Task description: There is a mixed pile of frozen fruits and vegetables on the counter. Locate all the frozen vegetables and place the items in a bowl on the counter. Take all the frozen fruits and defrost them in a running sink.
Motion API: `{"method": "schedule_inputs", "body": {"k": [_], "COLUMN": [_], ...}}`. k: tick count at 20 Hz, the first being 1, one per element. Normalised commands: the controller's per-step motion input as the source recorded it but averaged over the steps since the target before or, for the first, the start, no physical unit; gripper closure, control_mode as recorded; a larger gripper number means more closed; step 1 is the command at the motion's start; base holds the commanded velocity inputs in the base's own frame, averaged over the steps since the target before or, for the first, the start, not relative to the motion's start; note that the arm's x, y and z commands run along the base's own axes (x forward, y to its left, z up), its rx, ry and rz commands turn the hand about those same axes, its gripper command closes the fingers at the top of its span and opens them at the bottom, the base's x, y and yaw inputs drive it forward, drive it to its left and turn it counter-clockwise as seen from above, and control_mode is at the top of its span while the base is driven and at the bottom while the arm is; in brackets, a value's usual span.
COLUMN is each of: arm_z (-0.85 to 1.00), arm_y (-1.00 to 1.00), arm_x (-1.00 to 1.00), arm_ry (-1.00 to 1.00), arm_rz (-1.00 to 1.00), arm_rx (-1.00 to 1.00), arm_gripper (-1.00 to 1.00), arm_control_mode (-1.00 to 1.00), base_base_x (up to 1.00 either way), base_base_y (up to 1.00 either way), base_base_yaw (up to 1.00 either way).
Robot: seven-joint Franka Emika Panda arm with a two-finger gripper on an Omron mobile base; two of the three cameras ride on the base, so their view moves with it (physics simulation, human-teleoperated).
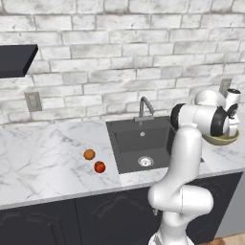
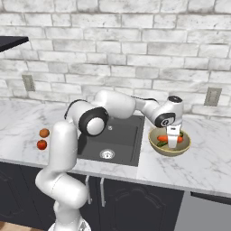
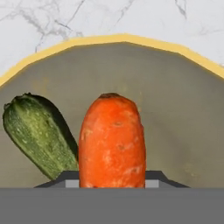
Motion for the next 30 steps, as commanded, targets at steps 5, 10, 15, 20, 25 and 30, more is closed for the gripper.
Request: {"method": "schedule_inputs", "body": {"k": [5,10,15,20,25,30], "arm_z": [0.05,0.17,0.39,0.41,0.3,0.21], "arm_y": [0.0,0.03,0.15,0.18,0.25,0.38], "arm_x": [-0.12,-0.04,0.0,-0.01,-0.13,-0.2], "arm_ry": [0.0,0.0,0.0,0.0,0.0,0.0], "arm_rz": [-0.04,-0.04,-0.04,-0.02,0.0,0.0], "arm_rx": [0.0,0.0,0.0,0.0,0.0,0.0], "arm_gripper": [-1.0,-1.0,-1.0,-1.0,-1.0,-1.0], "arm_control_mode": [-1.0,-1.0,-1.0,-1.0,-1.0,-1.0], "base_base_x": [0.0,0.0,0.0,0.0,0.0,0.0], "base_base_y": [0.0,0.0,0.0,0.0,0.0,0.0], "base_base_yaw": [0.0,0.0,0.0,0.0,0.0,0.0]}}
